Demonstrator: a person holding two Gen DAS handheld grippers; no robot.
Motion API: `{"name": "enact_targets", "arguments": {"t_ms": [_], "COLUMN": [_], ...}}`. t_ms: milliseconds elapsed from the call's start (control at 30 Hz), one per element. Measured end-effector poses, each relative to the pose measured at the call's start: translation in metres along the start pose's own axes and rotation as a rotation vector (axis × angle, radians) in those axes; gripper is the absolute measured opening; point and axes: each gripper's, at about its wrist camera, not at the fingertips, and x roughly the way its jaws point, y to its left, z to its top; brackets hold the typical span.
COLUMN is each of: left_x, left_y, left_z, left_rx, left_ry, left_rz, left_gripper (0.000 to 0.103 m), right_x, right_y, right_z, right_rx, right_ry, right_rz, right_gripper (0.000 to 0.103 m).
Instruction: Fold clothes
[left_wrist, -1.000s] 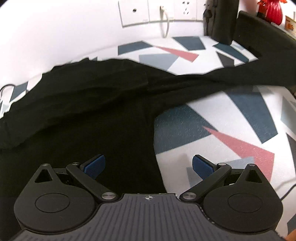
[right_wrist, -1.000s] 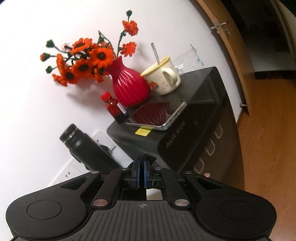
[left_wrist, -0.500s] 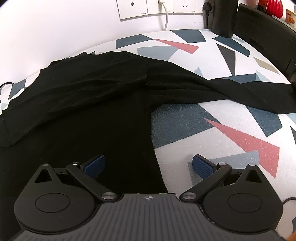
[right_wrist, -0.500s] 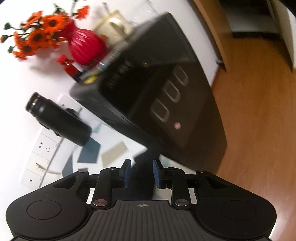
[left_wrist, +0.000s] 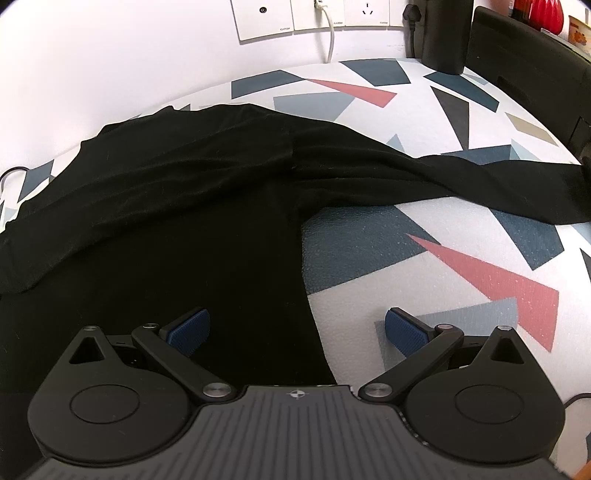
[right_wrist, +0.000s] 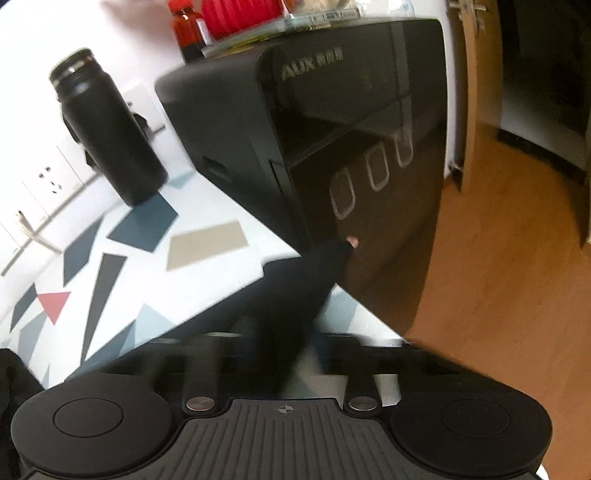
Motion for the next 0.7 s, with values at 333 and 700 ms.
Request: {"name": "enact_targets", "arguments": {"t_ms": [333,700], "left_x": [0.000,-0.001], "left_y": [0.004,0.005], "left_z": [0.000,-0.002], "left_rx": [-0.004,0.006], "left_ry": [0.001,0.011], "left_rz": [-0.011,-0.038], "left_gripper": [0.103,0.103], "right_x": [-0.074,-0.046], "right_y": [-0.064,-0.070], "right_z": [0.014,0.027], "right_rx": [0.336,0.335], "right_ry": [-0.011,0.033], "right_rz": [0.237,0.138], "right_gripper": [0.003,0.004]}}
